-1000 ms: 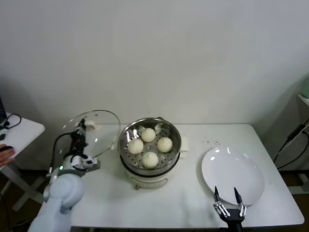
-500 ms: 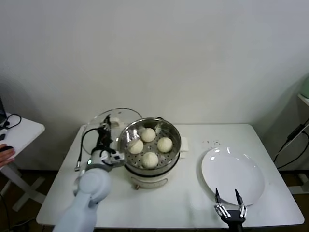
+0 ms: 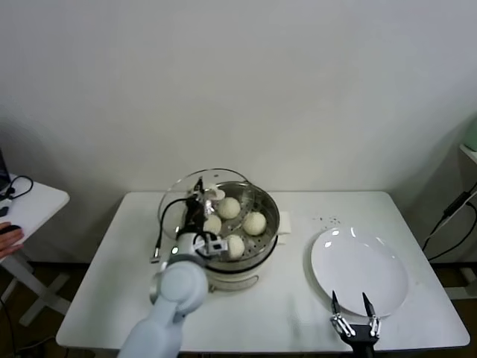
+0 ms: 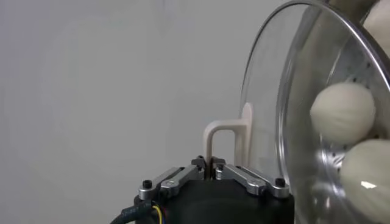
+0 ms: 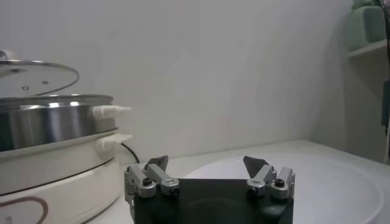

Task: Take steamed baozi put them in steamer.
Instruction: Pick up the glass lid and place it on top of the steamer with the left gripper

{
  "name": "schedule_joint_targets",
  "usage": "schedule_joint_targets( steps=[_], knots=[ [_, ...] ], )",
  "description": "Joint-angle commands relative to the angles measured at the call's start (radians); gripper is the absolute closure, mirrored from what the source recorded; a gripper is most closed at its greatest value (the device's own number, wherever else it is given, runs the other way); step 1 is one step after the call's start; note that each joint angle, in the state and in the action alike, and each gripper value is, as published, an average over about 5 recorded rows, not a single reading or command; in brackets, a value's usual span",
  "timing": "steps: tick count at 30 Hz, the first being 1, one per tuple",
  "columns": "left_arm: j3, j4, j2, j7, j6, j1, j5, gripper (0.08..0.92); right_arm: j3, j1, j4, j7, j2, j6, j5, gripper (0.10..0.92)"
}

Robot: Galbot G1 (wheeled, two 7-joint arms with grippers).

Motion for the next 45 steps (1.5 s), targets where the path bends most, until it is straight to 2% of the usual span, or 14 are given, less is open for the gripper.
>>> schedule_joint_targets(
  steps=[1,16,45],
  knots=[
    [0.063,0.009,-0.084,0.006,-0.004,0.006,0.108,0.860,-0.001,-0.001,-0.001,0.002,-0.003,-0.002,-0.005,0.203],
    [0.095,0.066,-0.151,0.000,-0.021,0.030,0.202,0.860,-0.001,-0.005,0.002,0.006,-0.010,0.001,-0.003,0.203],
    [0.074,0.104,-0.161,-0.015,-0.046,0.046,0.236,0.860,0.008,-0.003,0.003,0.010,-0.011,0.004,0.002,0.203]
  ],
)
